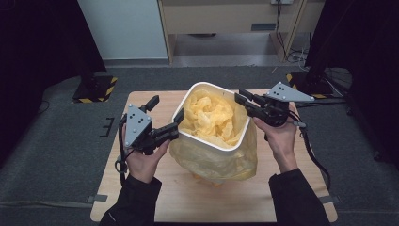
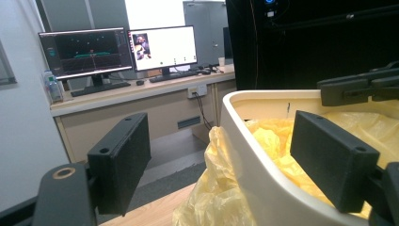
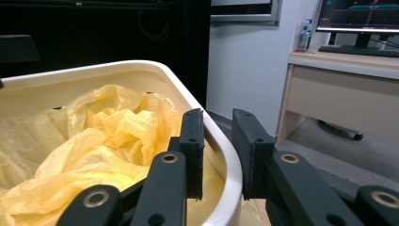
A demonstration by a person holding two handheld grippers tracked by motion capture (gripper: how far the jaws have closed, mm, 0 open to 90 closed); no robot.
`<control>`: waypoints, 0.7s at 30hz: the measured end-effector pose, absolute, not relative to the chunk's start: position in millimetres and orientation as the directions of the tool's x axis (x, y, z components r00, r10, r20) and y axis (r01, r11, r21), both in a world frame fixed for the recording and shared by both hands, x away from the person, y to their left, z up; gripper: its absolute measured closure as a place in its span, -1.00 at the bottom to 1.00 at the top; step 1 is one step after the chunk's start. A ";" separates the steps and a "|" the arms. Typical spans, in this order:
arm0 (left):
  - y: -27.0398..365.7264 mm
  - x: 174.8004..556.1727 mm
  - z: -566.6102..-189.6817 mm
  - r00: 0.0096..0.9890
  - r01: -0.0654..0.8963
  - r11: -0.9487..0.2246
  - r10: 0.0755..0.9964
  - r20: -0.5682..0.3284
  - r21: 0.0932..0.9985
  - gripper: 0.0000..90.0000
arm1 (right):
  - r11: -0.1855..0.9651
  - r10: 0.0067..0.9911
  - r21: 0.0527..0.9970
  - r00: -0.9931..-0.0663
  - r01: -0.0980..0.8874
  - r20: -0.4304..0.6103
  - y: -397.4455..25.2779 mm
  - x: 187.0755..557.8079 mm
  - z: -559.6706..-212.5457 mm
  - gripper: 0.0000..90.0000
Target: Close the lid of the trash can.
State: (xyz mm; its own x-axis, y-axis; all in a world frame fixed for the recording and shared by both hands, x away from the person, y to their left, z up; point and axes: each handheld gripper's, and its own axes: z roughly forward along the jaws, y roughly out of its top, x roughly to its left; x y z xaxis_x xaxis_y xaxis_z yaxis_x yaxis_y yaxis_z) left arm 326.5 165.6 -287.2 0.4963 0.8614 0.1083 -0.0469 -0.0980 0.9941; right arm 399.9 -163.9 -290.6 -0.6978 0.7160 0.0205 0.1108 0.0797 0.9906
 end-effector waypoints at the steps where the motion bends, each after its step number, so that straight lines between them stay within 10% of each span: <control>1: 165.0 326.9 -287.5 0.500 -0.043 -0.100 0.859 0.108 0.994 -0.56 | 0.086 0.717 0.990 -0.697 0.110 0.016 -162.8 401.0 -288.7 0.67; 21: 168.4 333.2 -295.2 0.495 -0.005 -0.135 0.861 0.119 0.991 -0.42 | 0.161 0.700 0.981 -0.713 0.111 -0.034 -156.0 404.4 -284.1 0.68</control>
State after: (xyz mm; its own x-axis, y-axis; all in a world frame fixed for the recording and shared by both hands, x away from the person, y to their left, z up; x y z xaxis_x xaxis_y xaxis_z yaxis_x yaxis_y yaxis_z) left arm 333.2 168.4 -295.2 0.4950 0.8607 0.1195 -0.0048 -0.1348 0.9909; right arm 404.4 -156.0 -284.1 -0.7131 0.7002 -0.0342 0.1112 0.1611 0.9807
